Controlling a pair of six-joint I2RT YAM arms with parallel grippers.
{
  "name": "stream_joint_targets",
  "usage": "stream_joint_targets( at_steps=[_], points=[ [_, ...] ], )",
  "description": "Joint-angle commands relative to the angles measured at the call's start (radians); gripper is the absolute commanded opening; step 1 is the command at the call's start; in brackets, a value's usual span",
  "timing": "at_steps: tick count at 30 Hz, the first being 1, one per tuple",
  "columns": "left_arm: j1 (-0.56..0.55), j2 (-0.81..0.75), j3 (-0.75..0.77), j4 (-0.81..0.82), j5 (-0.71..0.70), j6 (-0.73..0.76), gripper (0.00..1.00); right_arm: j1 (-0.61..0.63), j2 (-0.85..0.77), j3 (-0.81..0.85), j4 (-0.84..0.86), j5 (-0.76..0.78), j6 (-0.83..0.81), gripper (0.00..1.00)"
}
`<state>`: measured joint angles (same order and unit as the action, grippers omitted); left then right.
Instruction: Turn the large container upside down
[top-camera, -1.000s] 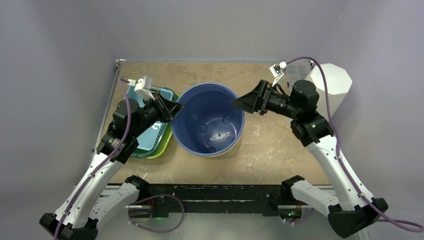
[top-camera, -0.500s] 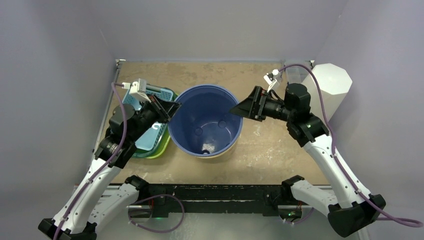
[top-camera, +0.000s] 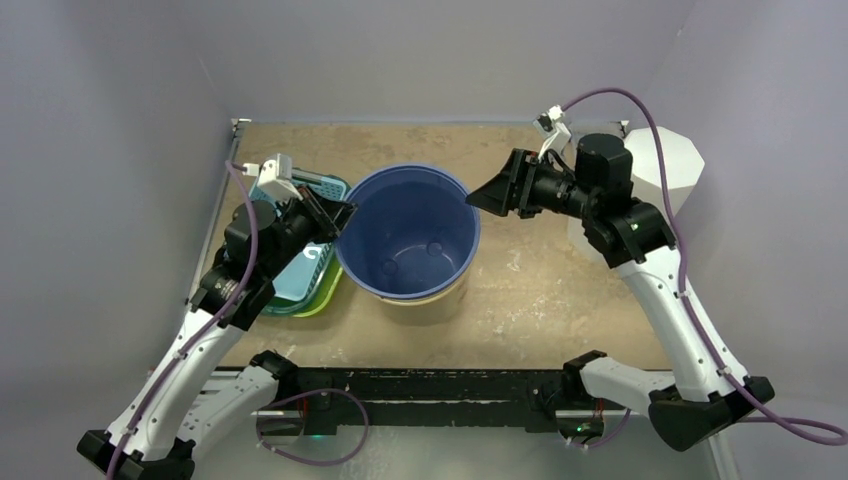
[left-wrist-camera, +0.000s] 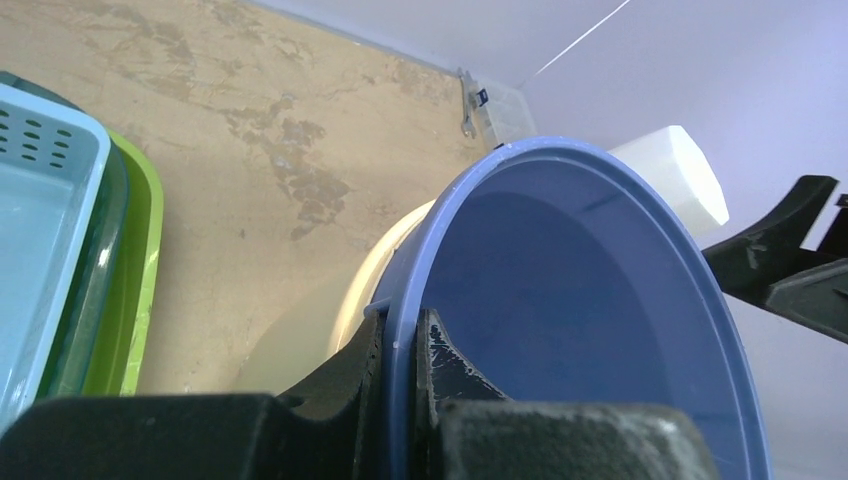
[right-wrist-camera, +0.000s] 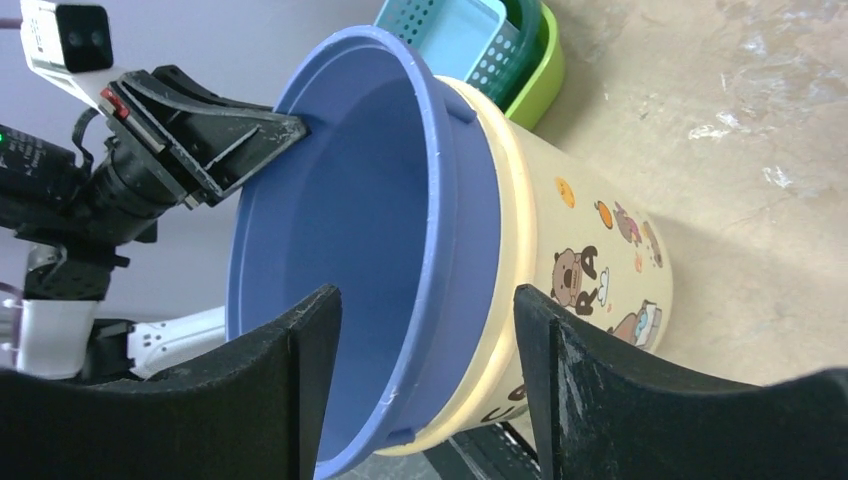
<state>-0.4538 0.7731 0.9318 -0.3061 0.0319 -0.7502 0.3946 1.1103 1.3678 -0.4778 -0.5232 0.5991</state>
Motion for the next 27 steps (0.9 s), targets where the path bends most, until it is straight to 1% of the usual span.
stream_joint_targets(
  at_steps=[1,3,7,9,13,16,20,21,22,24,27],
  points=[
    [-0.003,0.000,0.090,0.140,-0.002,-0.115,0.00,0.005,0.009,0.051,-0.093,-0.002,-0.089,0.64],
    [-0.003,0.013,0.096,0.147,0.000,-0.122,0.00,0.006,0.015,0.047,-0.094,-0.029,-0.095,0.62],
    [-0.004,0.044,0.122,0.155,0.020,-0.126,0.00,0.018,0.031,0.039,-0.100,-0.040,-0.101,0.52],
    [-0.003,0.055,0.131,0.166,0.032,-0.129,0.00,0.034,0.048,0.058,-0.130,-0.009,-0.120,0.49],
    [-0.003,0.081,0.145,0.186,0.063,-0.121,0.00,0.098,0.098,0.123,-0.219,0.113,-0.155,0.47],
    [-0.003,0.095,0.163,0.183,0.085,-0.112,0.00,0.137,0.113,0.167,-0.238,0.257,-0.147,0.27],
    [-0.003,0.112,0.195,0.141,0.111,-0.070,0.00,0.153,0.120,0.206,-0.263,0.376,-0.140,0.01],
    [-0.004,0.116,0.205,0.128,0.124,-0.057,0.03,0.153,0.116,0.204,-0.255,0.394,-0.132,0.00],
    [-0.003,0.119,0.214,0.112,0.139,-0.042,0.10,0.154,0.103,0.188,-0.222,0.403,-0.116,0.00],
    [-0.003,0.121,0.240,0.058,0.148,-0.010,0.30,0.153,0.074,0.155,-0.174,0.383,-0.060,0.00],
    [-0.003,0.108,0.279,-0.080,0.090,0.043,0.59,0.150,0.072,0.160,-0.177,0.461,-0.034,0.00]
  ],
)
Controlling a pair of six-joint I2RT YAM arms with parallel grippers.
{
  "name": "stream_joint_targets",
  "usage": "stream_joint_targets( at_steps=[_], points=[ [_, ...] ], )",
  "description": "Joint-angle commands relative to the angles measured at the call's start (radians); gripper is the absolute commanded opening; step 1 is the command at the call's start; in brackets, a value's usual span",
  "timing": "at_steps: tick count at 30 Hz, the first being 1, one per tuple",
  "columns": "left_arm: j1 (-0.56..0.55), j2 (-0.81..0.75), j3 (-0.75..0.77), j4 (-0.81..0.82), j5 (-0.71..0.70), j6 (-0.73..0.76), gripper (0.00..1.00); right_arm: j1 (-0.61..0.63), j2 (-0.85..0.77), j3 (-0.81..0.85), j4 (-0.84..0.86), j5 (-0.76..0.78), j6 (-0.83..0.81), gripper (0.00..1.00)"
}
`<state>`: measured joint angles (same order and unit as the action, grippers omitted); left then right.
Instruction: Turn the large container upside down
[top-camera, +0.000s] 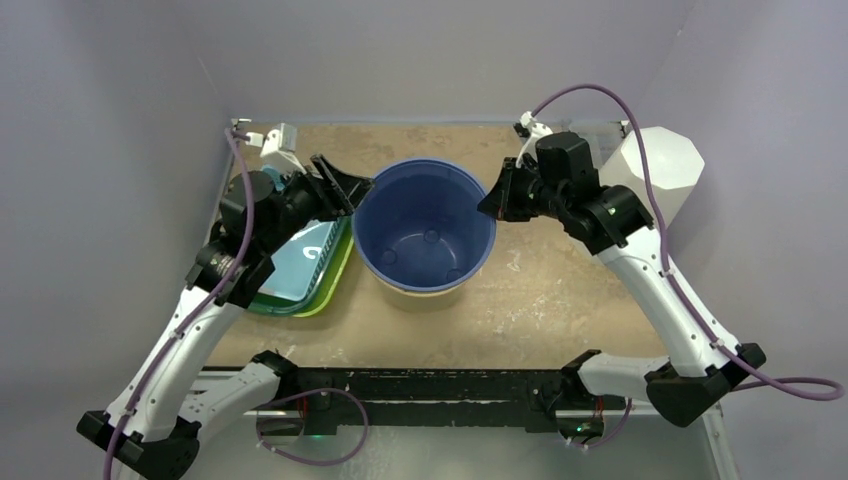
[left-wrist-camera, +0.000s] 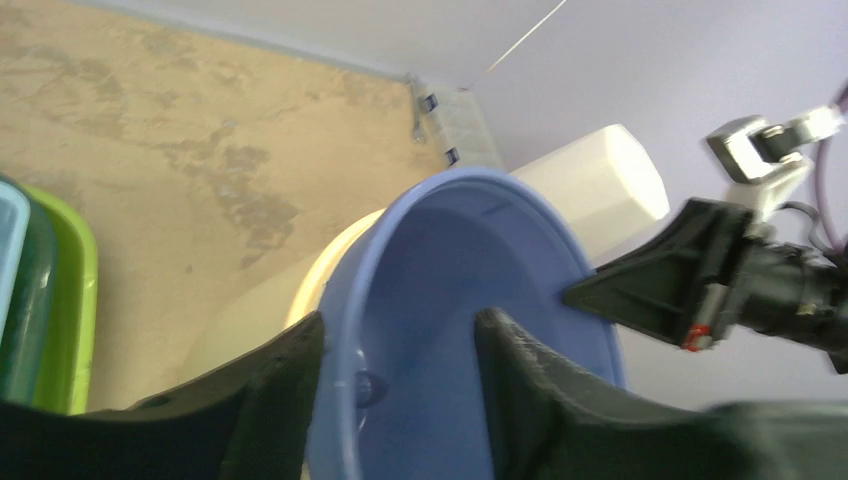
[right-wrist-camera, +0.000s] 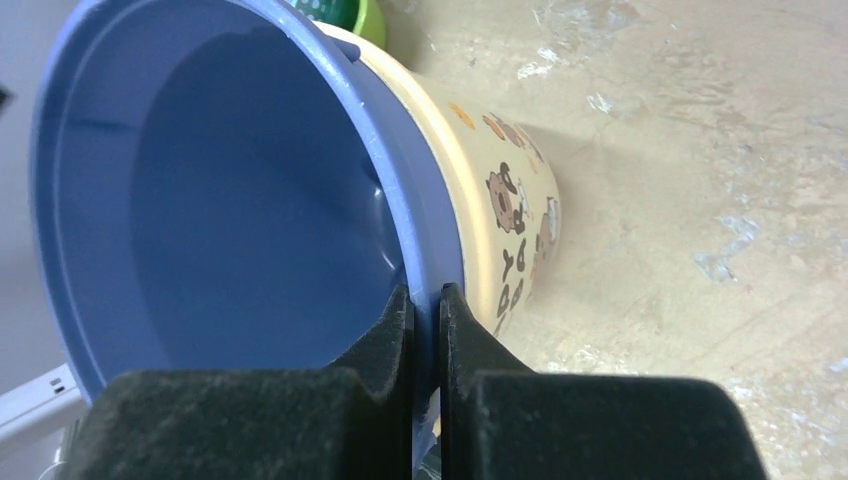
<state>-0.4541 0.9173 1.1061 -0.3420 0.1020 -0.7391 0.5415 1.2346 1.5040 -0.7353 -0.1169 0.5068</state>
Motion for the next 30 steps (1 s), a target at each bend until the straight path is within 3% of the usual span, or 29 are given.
stream_joint_targets(
  at_steps=[1,5,9,12,18,28,30],
  points=[
    [-0.004,-0.051,0.111,-0.081,-0.010,0.040,0.66,0.002,-0.045,0.031,0.075,0.076,0.063,0.00],
    [-0.003,-0.137,0.092,-0.166,-0.140,0.037,0.83,-0.024,-0.032,0.018,0.121,0.067,0.102,0.00],
    [-0.004,-0.215,0.012,-0.259,-0.219,-0.047,0.84,-0.076,-0.044,-0.016,0.200,0.007,0.172,0.00],
    [-0.004,-0.276,-0.069,-0.284,-0.201,-0.111,0.84,-0.095,-0.085,-0.034,0.250,-0.001,0.223,0.00],
    [-0.003,-0.360,-0.243,-0.069,-0.044,-0.223,0.84,-0.098,-0.108,-0.070,0.295,-0.044,0.274,0.00],
    [-0.003,-0.266,-0.399,0.234,0.121,-0.328,0.79,-0.098,-0.141,-0.146,0.384,-0.174,0.323,0.00],
    [-0.003,-0.251,-0.420,0.260,0.137,-0.335,0.73,-0.098,-0.148,-0.163,0.405,-0.208,0.337,0.00]
  ],
)
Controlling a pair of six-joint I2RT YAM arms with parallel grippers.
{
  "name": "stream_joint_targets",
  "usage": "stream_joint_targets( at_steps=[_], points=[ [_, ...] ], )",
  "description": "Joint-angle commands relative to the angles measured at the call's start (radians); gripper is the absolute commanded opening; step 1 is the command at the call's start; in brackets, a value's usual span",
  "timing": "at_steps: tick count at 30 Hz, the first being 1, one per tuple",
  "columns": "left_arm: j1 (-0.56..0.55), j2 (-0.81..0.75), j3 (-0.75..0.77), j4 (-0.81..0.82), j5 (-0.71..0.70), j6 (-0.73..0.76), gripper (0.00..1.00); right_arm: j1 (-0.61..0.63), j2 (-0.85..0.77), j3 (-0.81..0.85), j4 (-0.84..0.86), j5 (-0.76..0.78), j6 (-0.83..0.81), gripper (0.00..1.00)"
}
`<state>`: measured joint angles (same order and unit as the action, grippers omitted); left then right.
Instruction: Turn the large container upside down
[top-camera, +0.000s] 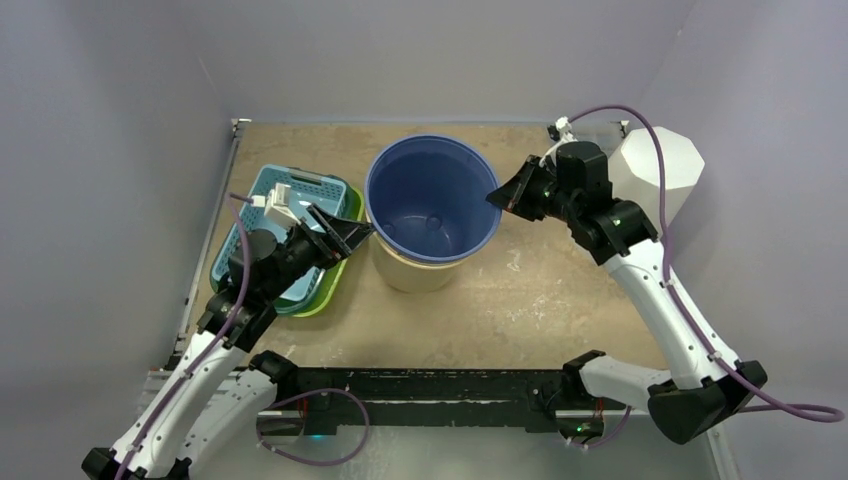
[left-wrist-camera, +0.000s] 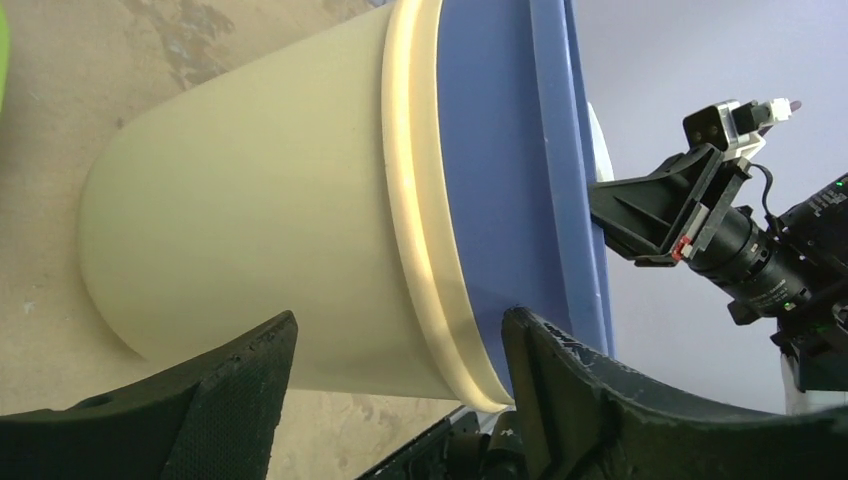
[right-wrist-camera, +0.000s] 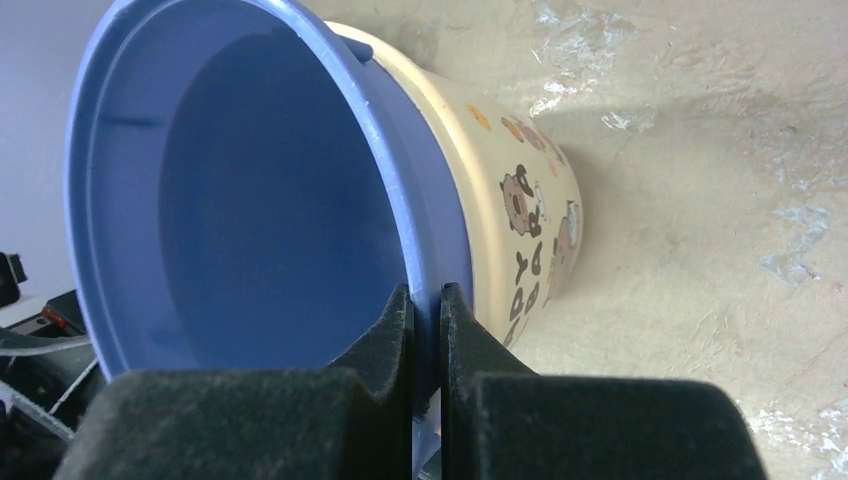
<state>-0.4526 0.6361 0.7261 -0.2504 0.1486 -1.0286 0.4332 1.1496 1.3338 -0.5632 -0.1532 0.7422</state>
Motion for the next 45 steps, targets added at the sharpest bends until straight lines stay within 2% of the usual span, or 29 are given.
stream_joint_targets(
  at_steps=[1,5,8,18,25,33,45],
  points=[
    [-0.005,0.036,-0.048,0.162,0.089,-0.044,0.69,0.010,-0.065,0.002,0.238,-0.185,0.106,0.00],
    [-0.004,0.057,-0.034,0.011,0.034,0.005,0.55,0.010,-0.082,-0.022,0.261,-0.201,0.127,0.00],
    [-0.005,0.062,-0.028,-0.069,0.004,0.035,0.53,0.011,-0.096,-0.033,0.284,-0.211,0.148,0.00],
    [-0.005,0.065,-0.012,-0.130,-0.039,0.102,0.53,0.010,-0.115,-0.025,0.327,-0.241,0.180,0.00],
    [-0.005,0.059,0.001,-0.152,-0.057,0.118,0.54,0.004,-0.119,-0.008,0.290,-0.212,0.159,0.00],
    [-0.005,0.071,0.004,-0.122,-0.035,0.095,0.63,0.004,-0.119,-0.020,0.296,-0.212,0.117,0.00],
    [-0.005,0.138,0.017,-0.081,-0.020,0.061,0.67,0.004,-0.214,-0.042,0.479,-0.195,0.022,0.00]
  ],
)
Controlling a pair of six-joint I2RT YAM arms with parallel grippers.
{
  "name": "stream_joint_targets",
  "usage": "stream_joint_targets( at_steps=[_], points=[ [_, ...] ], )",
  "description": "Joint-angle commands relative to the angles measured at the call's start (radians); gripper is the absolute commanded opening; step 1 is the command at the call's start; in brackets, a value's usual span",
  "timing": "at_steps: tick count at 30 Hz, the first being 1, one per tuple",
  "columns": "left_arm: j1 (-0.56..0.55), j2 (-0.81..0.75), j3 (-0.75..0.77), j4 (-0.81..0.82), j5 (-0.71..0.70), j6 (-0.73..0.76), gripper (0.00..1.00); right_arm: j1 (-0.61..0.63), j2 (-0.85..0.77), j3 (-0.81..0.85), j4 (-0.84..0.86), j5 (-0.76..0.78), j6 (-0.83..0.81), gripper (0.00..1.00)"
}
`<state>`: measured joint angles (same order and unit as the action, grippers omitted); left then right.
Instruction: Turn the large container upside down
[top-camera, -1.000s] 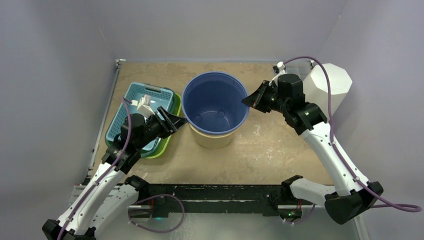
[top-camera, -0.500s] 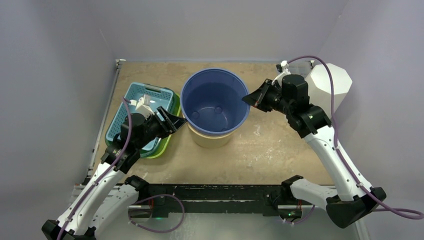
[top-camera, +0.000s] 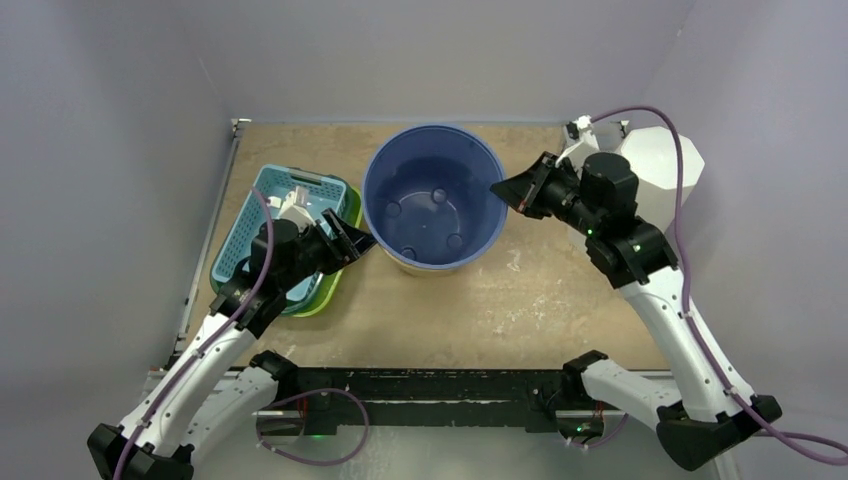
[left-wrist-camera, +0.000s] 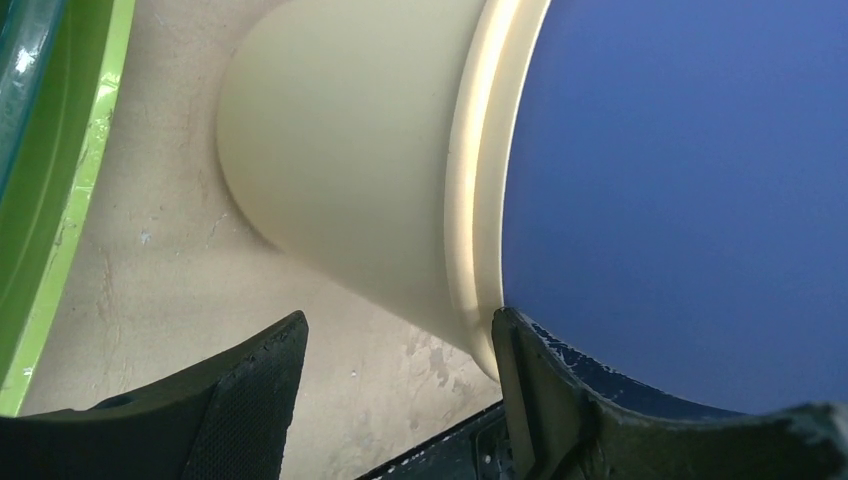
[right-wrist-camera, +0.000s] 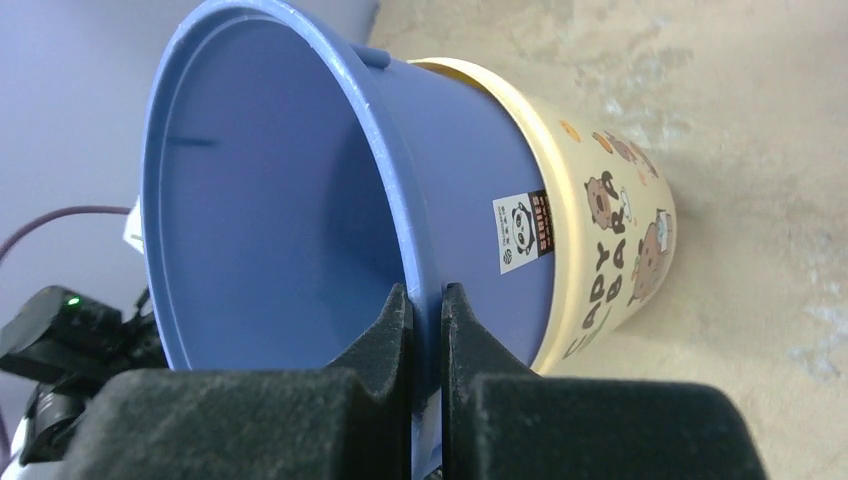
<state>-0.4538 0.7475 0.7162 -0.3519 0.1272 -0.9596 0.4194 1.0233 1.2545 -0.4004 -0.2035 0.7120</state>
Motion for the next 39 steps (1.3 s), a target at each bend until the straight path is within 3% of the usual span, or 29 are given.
stream_joint_targets(
  at_steps=[1,10,23,33,39],
  points=[
    [-0.004,0.028,0.030,0.017,-0.002,-0.011,0.67,0.018,-0.090,0.037,0.324,-0.145,0.051,0.00],
    [-0.003,0.029,0.032,0.025,-0.005,-0.020,0.68,0.018,-0.118,0.009,0.371,-0.149,0.053,0.00],
    [-0.004,0.074,0.038,0.092,0.004,-0.034,0.71,0.018,-0.302,-0.036,0.514,0.062,-0.139,0.00],
    [-0.005,0.181,0.059,0.240,0.071,-0.048,0.71,0.019,-0.352,0.150,0.127,0.241,-0.300,0.00],
    [-0.003,0.271,0.086,0.319,0.059,-0.042,0.72,0.019,-0.393,0.219,-0.013,0.235,-0.372,0.00]
  ],
)
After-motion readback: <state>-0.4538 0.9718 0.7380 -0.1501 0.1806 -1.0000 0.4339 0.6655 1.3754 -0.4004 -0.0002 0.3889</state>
